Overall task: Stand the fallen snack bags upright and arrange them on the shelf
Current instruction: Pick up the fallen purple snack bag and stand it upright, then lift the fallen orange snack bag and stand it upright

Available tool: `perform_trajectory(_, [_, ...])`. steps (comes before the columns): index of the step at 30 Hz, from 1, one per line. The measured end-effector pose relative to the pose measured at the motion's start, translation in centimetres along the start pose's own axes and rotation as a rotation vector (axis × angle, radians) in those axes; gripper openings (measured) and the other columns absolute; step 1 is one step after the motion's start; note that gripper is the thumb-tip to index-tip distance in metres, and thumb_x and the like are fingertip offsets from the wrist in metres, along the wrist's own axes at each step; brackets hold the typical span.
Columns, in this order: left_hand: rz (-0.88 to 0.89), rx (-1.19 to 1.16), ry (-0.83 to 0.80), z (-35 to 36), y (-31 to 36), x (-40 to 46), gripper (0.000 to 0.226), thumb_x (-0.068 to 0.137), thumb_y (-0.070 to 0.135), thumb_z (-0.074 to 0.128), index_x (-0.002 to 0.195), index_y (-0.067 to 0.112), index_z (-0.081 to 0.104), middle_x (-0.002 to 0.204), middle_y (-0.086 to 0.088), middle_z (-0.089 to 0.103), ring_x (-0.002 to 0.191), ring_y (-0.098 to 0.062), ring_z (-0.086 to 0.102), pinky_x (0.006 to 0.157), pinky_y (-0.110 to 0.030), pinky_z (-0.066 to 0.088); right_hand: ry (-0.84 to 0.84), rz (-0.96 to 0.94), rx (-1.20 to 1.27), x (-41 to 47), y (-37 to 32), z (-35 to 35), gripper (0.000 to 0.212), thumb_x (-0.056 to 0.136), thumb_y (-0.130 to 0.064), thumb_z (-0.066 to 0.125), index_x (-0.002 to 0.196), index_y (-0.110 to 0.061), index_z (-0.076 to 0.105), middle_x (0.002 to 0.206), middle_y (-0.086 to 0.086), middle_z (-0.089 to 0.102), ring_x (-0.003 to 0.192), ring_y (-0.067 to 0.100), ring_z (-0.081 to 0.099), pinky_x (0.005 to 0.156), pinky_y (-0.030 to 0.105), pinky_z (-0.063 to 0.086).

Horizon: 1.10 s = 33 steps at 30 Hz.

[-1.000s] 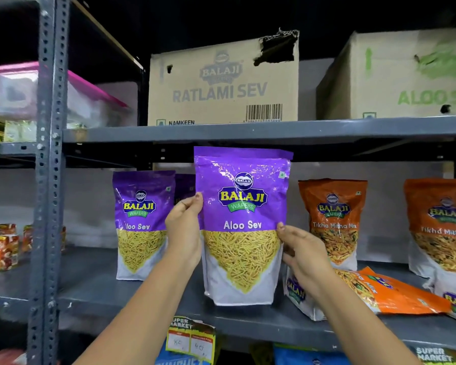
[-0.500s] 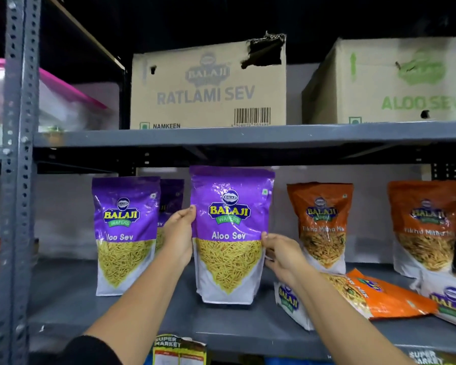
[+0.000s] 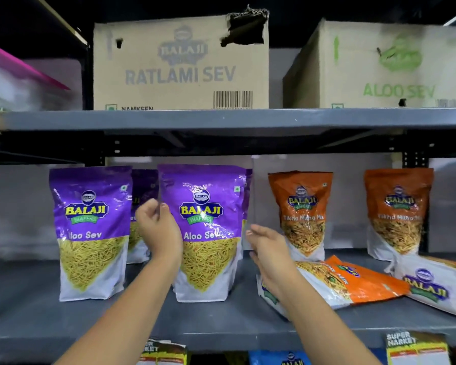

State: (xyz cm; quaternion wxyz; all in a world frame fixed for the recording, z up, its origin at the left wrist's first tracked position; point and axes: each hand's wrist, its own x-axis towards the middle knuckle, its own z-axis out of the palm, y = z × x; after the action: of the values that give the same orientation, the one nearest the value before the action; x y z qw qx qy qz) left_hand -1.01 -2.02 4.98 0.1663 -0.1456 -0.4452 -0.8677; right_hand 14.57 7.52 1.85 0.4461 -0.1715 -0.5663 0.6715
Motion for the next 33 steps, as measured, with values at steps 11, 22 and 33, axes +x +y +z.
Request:
perform_trajectory(11, [0.151, 0.611, -1.162, 10.8, -2.6, -14.5, 0.009, 0.092, 0.023, 0.053, 0.091, 0.027, 0.061, 0.093, 0.002, 0.067, 0.09, -0.021, 0.065, 0.084, -0.033, 0.052, 0.796, -0.013, 0.209, -3.3, 1.3, -12.5, 0.066, 0.072, -0.017, 0.062, 0.138, -0.012, 0.051, 0.122, 0.011, 0.062, 0.099, 0.027, 0.058, 0.083, 0.039, 0.045])
perform_trajectory(22, [-0.4, 1.373, -1.423, 14.4, -6.7, -13.1, 0.021, 0.098, 0.016, 0.05, 0.096, 0.001, 0.064, 0.101, -0.012, 0.065, 0.101, -0.031, 0.064, 0.087, -0.037, 0.051, 0.662, 0.307, 0.789, -2.2, 2.7, -15.7, 0.028, 0.086, -0.003, 0.058, 0.114, -0.005, 0.063, 0.107, 0.014, 0.064, 0.087, 0.027, 0.06, 0.069, 0.028, 0.043])
perform_trajectory(33, [-0.6, 0.812, -1.008, 11.6, -4.0, -13.3, 0.014, 0.094, 0.005, 0.053, 0.096, -0.002, 0.064, 0.087, -0.019, 0.069, 0.073, -0.029, 0.065, 0.074, -0.038, 0.057, 0.483, 0.154, 0.814, -3.0, 1.7, -16.2, 0.038, 0.097, -0.02, 0.057, 0.128, 0.0, 0.062, 0.12, 0.022, 0.07, 0.096, 0.031, 0.069, 0.092, 0.048, 0.05])
